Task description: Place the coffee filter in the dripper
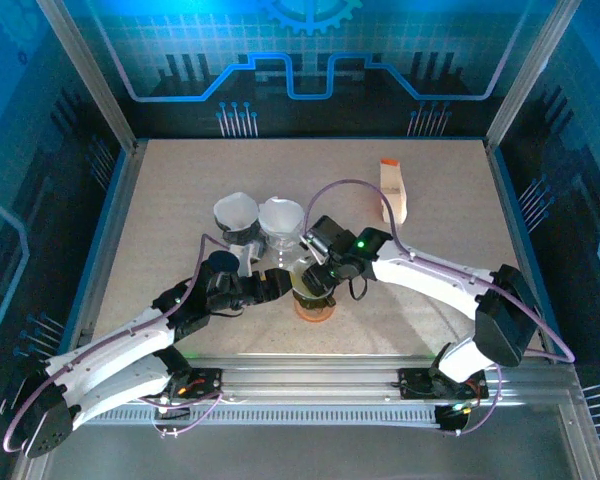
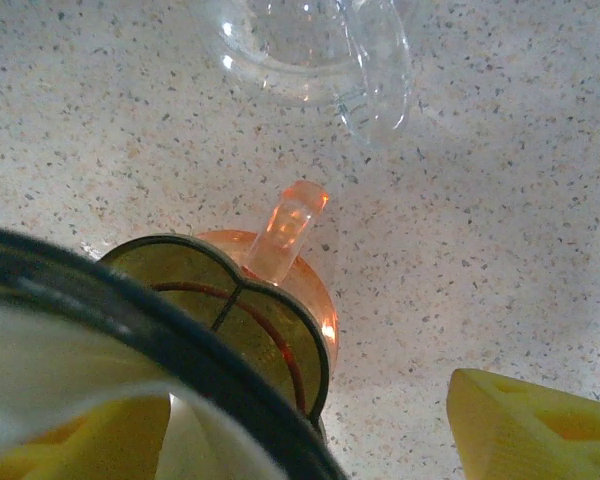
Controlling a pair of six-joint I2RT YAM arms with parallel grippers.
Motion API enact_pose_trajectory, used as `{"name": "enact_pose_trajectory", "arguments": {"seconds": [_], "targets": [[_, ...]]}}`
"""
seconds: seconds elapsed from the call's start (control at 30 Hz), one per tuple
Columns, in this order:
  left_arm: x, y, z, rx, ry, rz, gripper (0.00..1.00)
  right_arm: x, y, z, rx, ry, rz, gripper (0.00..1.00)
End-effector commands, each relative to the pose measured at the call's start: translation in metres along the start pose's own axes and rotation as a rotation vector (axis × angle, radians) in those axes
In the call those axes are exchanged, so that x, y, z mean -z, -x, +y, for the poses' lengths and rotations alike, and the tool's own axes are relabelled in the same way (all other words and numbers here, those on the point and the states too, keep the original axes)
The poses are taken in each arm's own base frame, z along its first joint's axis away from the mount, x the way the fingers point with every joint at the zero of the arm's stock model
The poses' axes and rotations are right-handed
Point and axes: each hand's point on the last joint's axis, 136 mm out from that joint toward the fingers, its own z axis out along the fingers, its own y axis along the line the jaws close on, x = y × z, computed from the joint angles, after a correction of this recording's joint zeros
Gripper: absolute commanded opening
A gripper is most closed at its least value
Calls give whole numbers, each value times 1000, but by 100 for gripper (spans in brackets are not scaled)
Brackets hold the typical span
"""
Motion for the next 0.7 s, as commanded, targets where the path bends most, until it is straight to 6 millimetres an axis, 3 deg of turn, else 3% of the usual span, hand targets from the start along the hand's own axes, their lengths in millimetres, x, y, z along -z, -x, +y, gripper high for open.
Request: {"name": "enact_pose_trajectory", "arguments": {"seconds": [0.0,0.3,0.67], "targets": [[1,1,-3,-6,-16,1,64,-7,-3,0,21,-23,14,74],[-3,-1,0,1,-13,11,66,-10,-7,-1,21,-36,23,74],[-4,-5,6,8,6,23,53,-2,3,-1,9,-34,-23,74]]}}
